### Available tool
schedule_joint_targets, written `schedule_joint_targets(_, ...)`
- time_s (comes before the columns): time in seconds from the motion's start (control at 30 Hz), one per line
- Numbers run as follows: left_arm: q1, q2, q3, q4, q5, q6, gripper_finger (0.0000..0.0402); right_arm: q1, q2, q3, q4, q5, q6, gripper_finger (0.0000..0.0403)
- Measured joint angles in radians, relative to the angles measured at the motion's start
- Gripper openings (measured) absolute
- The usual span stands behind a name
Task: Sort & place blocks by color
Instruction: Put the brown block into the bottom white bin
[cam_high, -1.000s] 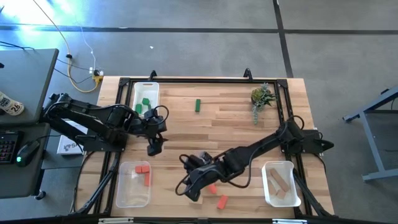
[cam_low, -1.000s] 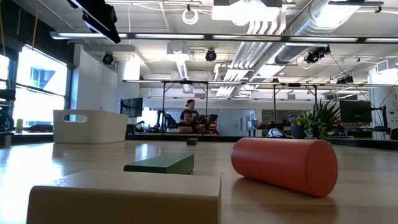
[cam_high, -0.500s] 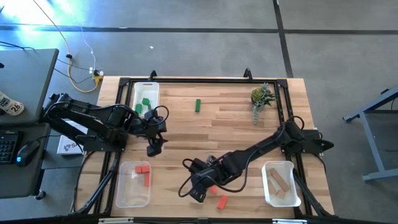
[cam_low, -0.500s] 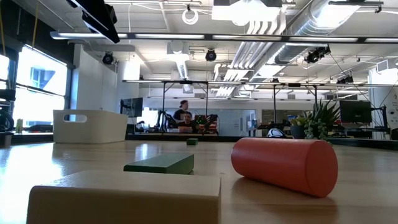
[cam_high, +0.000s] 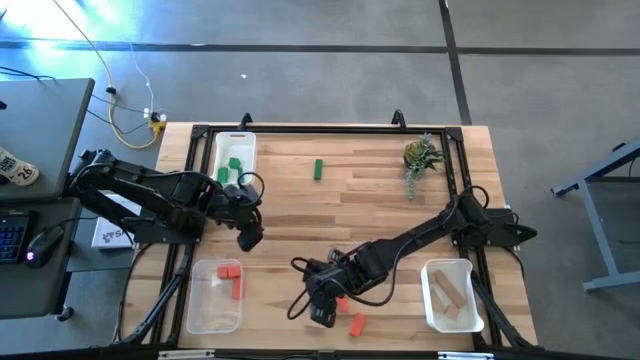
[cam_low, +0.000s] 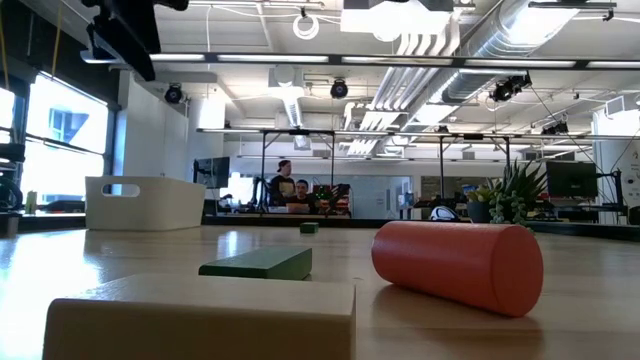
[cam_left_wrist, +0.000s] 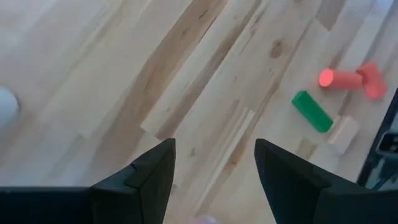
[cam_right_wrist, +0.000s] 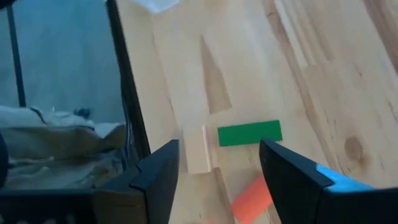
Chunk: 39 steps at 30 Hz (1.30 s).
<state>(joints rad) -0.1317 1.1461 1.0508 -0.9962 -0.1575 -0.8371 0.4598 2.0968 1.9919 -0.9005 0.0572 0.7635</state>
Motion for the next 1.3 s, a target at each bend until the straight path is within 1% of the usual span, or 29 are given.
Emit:
schedule_joint_targets(0.17, -0.020, 0.000, 0.000, -0.003, 0.001, -0.128, 0.0207, 0.026, 0.002, 0.000, 0.004, 0.013, -0.059, 0.0238)
schedule_joint_targets(0.33, -0.041, 0.000, 0.000, -0.003, -0.003, -0.200, 0.0207, 0.062, 0.031, 0.000, 0.039, 0.021, -0.138, 0.0240)
schedule_joint_targets(0.57, -0.053, 0.002, 0.000, -0.006, -0.012, -0.244, 0.0207, 0.106, 0.116, 0.000, 0.133, 0.053, -0.274, 0.0240)
schedule_joint_targets(0.77, -0.053, 0.002, 0.000, -0.006, -0.013, -0.255, 0.0207, 0.117, 0.179, 0.000, 0.150, 0.073, -0.273, 0.0240)
schedule_joint_targets(1.1, -0.053, 0.002, 0.000, -0.006, -0.014, -0.260, 0.0207, 0.141, 0.279, 0.000, 0.158, 0.059, -0.219, 0.0240)
schedule_joint_targets(1.23, -0.053, 0.002, 0.000, -0.006, -0.014, -0.260, 0.0207, 0.146, 0.292, 0.000, 0.159, 0.066, -0.202, 0.0240)
schedule_joint_targets(1.3, -0.053, 0.002, 0.000, -0.006, -0.014, -0.260, 0.0207, 0.145, 0.300, 0.000, 0.144, 0.086, -0.185, 0.0240)
